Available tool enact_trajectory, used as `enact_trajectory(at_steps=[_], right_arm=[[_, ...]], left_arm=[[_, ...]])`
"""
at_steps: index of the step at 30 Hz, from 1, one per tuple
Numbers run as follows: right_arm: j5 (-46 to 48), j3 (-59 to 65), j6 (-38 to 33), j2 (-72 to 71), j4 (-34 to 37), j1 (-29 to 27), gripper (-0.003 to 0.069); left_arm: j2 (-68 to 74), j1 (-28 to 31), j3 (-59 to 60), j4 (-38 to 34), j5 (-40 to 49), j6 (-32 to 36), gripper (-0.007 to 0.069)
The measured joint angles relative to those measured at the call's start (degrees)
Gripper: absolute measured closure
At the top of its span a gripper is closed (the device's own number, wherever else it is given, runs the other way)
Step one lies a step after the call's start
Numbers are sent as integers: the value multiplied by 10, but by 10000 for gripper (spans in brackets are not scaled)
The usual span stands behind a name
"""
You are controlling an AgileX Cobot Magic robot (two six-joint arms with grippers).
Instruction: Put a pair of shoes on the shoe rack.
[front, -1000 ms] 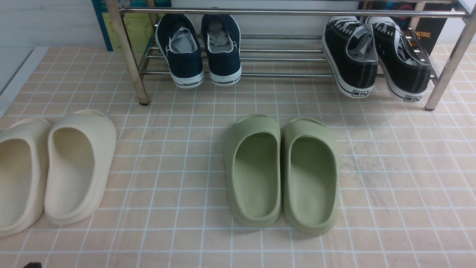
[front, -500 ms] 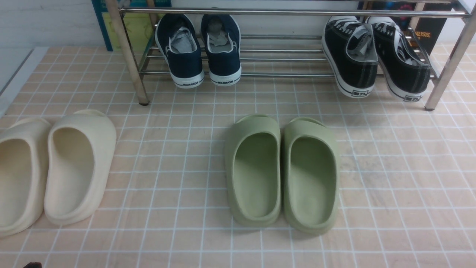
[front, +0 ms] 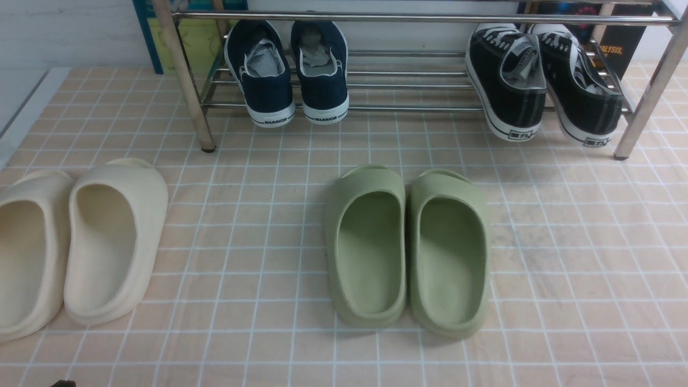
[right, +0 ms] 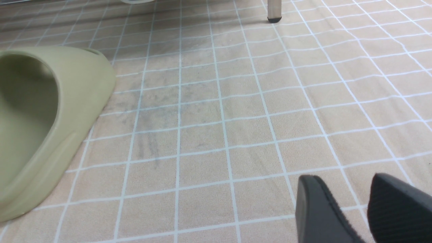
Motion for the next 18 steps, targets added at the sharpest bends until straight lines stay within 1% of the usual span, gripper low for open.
enact_trajectory(at_steps=[18], right_arm=[[0,0,0,0,0,0,419]], left_arm=[[0,0,0,-1,0,2,600]])
